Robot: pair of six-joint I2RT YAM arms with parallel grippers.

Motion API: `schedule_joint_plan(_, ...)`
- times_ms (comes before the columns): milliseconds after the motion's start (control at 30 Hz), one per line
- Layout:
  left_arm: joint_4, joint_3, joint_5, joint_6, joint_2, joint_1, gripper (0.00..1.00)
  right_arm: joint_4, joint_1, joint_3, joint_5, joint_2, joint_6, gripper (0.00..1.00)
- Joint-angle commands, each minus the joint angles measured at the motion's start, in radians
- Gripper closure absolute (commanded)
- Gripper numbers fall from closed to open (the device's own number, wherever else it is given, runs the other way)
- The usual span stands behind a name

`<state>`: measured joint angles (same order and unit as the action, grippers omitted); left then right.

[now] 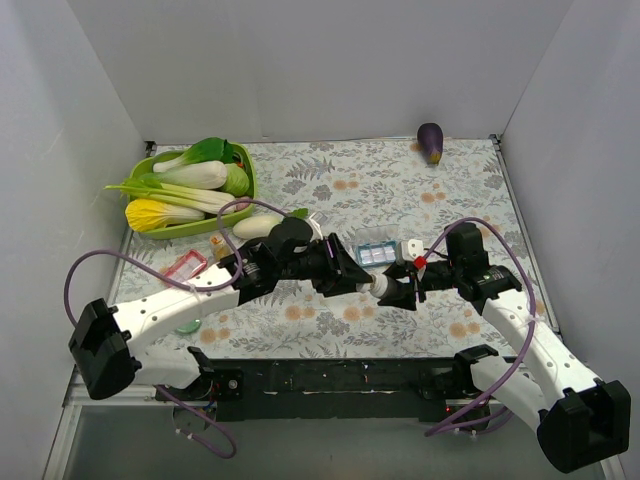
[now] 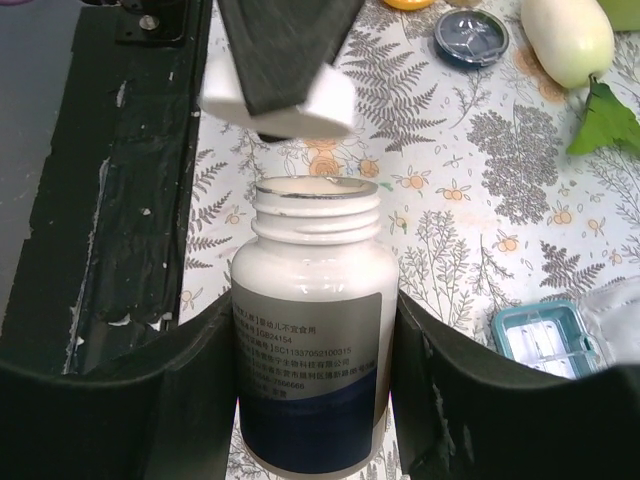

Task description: Sort the pills into containers

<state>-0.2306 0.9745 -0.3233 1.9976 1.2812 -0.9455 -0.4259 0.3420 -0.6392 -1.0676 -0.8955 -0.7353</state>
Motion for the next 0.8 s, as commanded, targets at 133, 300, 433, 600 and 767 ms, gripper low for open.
schedule_joint_plan(133, -0.022, -0.121, -0.008, 0.103, -0.117, 0.08, 1.0, 0.022, -0.006, 0.001, 0.026, 0.013, 0.014, 0.99)
schedule_joint_plan(300, -0.081, -0.287, 0.114, -0.332, -0.151, 0.2, 1.0, 0.053, -0.026, 0.007, 0.024, 0.024, 0.053, 0.99)
schedule_joint_plan(433, -0.2, -0.307, 0.311, -0.477, -0.05, 0.237, 1.0, 0.124, -0.05, 0.018, 0.026, 0.032, 0.147, 0.99)
schedule_joint_plan(600, -0.205, -0.327, 0.434, -0.494, -0.023, 0.238, 0.81, 0.275, -0.096, -0.005, 0.064, 0.014, 0.328, 0.99)
schedule_joint_plan(767, -0.229, -0.304, 0.441, -0.517, 0.015, 0.241, 0.44, 0.302, -0.106, -0.208, 0.201, -0.052, 0.51, 0.99)
